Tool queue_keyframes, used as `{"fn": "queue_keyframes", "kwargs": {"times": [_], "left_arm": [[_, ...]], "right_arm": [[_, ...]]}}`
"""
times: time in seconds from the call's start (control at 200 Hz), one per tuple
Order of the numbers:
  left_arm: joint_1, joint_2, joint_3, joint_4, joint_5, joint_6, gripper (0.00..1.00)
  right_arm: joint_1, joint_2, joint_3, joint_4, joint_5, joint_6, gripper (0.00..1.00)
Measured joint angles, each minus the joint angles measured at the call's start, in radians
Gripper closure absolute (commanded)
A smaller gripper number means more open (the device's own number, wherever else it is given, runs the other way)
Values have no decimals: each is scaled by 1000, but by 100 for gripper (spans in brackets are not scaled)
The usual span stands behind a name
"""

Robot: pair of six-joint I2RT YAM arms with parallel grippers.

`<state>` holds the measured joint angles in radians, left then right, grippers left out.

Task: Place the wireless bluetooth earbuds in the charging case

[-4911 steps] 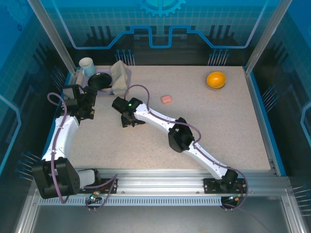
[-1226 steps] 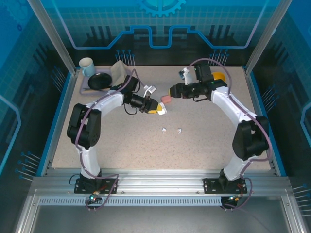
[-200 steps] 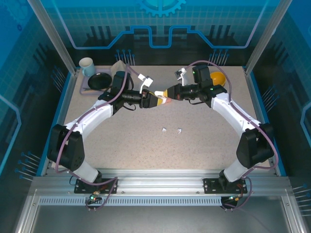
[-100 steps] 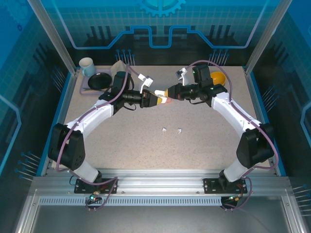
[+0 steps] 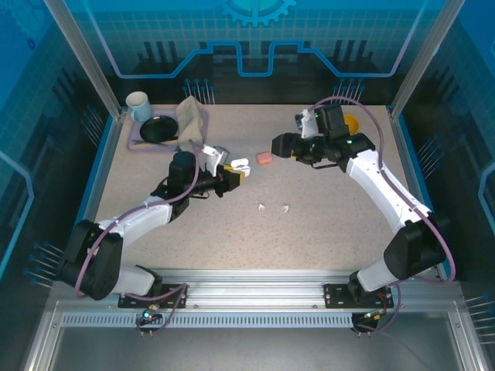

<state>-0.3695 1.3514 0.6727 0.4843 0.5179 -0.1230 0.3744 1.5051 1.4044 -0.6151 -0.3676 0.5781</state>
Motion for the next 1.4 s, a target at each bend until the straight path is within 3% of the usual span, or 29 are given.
{"fn": "queue_keyframes", "kwargs": {"times": [0.295, 0.555, 0.83, 1.05, 1.401], "left_arm": [[-20, -86, -95, 285, -175, 3, 100], [-24, -146, -127, 379, -298, 7, 100], [-24, -166, -132, 390, -324, 22, 100], [-24, -181, -139, 389, -324, 22, 100], [-24, -190, -139, 388, -324, 22, 100]], "right_arm": [[204, 98, -70, -135, 279, 160, 29], [326, 319, -57, -168, 390, 366, 34], [352, 438, 43, -185, 443, 523, 41], [354, 533, 147, -228, 478, 548, 43], [359, 600, 162, -267, 503, 559, 49]]}}
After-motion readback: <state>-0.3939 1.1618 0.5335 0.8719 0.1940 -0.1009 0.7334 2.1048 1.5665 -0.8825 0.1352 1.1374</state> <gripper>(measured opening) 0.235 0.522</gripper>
